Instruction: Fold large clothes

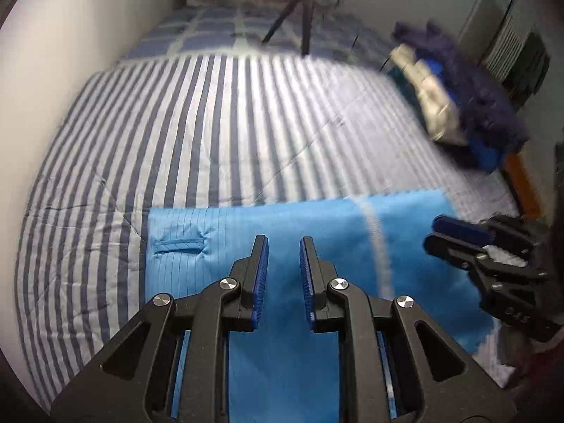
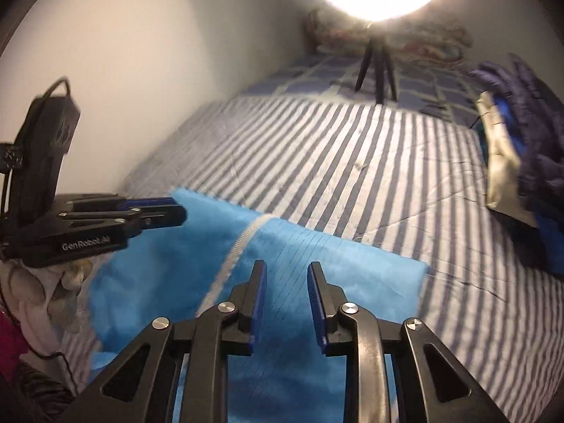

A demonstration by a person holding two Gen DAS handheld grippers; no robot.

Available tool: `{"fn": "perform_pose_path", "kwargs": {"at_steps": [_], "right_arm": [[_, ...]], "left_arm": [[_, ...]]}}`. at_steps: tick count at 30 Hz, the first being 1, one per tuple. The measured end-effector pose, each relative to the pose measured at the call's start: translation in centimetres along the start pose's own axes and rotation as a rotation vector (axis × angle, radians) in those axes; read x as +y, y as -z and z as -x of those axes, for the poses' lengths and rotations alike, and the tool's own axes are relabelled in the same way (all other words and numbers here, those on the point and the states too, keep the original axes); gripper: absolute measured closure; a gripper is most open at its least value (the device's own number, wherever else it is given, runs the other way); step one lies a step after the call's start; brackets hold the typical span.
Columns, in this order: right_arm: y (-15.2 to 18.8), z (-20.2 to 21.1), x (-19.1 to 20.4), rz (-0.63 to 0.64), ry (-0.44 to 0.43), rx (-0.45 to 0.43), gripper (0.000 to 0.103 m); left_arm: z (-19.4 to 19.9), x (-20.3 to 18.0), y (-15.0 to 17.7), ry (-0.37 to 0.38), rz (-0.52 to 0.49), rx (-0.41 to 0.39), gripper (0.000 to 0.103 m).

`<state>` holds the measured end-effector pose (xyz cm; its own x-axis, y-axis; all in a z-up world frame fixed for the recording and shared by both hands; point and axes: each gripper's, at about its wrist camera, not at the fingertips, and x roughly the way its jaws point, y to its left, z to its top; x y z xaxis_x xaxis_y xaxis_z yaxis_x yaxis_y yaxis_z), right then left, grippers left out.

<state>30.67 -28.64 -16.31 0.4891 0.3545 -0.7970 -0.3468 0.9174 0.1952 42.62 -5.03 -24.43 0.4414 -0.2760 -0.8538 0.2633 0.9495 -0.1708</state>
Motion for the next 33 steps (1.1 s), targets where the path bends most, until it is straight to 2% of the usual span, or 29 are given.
{"fn": "perform_pose_path", "kwargs": {"at_steps": [2,3,5,7,11,14,15,16,18,21,24,27,30,33], "right_arm": [[0.5,-2.2,-0.2,0.016,0.019,0.058,0.083],[0.8,-3.0,-0.6,0.012,0.031,0.084,0.083],[1.5,-4.0,-1.5,-0.010,0.029,0.116,0.084],[2.1,-4.1,-2.4,-0.029,0.002,0.111,0.084],[2.7,-1.9,-3.9,-0.036,0.024,0.129,0.081],[4.9,0.2,-6.7,-0.106,0.039,0.148,0.081],[5.8,0.7,-7.4,-0.132,0.053,0.158,0.080],[6.5,1.2,-8.1,-0.150,0.077,0.174,0.072],[7.4,2.2,-9.1,-0.169,0.106,0.177,0.072],[8.0,5.5,-9.3,-0.205,0.112,0.127,0.073],[8.2,8.8,-8.1,-0.215,0.065,0.056,0.073],[9.2,11.7,-5.1,-0.169,-0.031,-0.001,0.073],[10.6,12.8,-1.4,-0.085,-0.117,-0.005,0.073],[12.1,12.5,3.1,0.046,-0.147,0.011,0.069]], "left_arm": [[-2.0,0.9,0.6,-0.018,0.023,0.035,0.087],[-3.3,1.8,1.1,0.006,0.043,0.064,0.087],[-3.6,2.4,1.4,0.035,0.047,0.048,0.087],[-3.3,2.7,1.4,0.039,0.051,0.055,0.087],[-1.7,3.5,2.2,0.015,0.049,0.048,0.087],[-0.2,4.6,3.7,0.009,0.067,0.044,0.087],[0.3,4.6,4.1,0.001,0.065,0.044,0.087],[0.9,4.8,4.5,-0.016,0.063,0.045,0.087],[2.6,5.2,5.2,-0.035,0.084,0.035,0.087],[5.9,5.5,6.3,0.013,0.138,-0.004,0.087],[9.5,5.1,7.8,0.102,0.161,-0.046,0.087],[12.5,4.3,10.2,0.167,0.167,-0.077,0.087],[13.9,2.9,12.6,0.224,0.149,-0.067,0.087],[14.0,1.3,14.6,0.264,0.124,-0.036,0.087]]}}
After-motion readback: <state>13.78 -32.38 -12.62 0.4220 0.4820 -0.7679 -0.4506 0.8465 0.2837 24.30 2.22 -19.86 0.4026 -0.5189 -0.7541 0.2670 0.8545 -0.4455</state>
